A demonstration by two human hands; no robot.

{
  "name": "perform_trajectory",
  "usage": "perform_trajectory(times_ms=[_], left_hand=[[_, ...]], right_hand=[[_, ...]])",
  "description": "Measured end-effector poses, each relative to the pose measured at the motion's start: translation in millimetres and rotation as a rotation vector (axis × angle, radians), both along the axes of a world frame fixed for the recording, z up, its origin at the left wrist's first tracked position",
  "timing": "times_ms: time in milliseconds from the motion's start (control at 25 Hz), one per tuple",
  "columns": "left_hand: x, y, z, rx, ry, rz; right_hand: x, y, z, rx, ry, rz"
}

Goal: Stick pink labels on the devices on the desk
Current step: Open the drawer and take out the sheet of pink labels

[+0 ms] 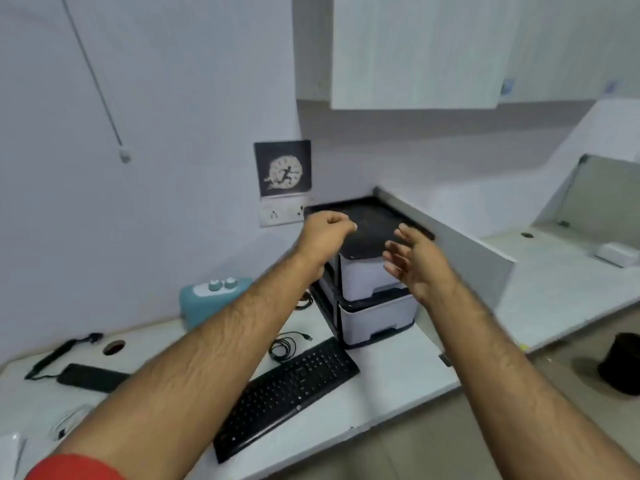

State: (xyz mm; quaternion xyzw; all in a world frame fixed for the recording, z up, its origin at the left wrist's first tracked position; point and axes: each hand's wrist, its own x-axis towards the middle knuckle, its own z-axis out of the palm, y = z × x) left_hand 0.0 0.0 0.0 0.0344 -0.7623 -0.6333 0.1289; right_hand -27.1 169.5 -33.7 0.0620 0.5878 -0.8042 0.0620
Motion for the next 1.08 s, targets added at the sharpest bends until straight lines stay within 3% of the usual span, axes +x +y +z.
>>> perform_trajectory(times_ms=[160, 440, 560, 760, 1080], left_hand=[[-75, 39, -43, -0.201, -0.084, 0.024], [-191, 54, -101, -0.940, -0.068, -0.137], [-229, 49, -122, -1.135, -0.018, -0.215], [-258, 44, -153, -1.189, 0.172, -0.160], [-246, 53, -162, -1.199, 0.347, -0.125]], right_hand=[[-63, 28, -61, -0.015, -0.247, -0.017], [-161, 29, -149, -0.168, -0.466, -0.059], [-197, 19, -170, -0.242, -0.525, -0.117], [-241, 1, -200, -0.427, -0.572, -0.276], [-220, 14, -210, -0.456, -0.596, -0.381]])
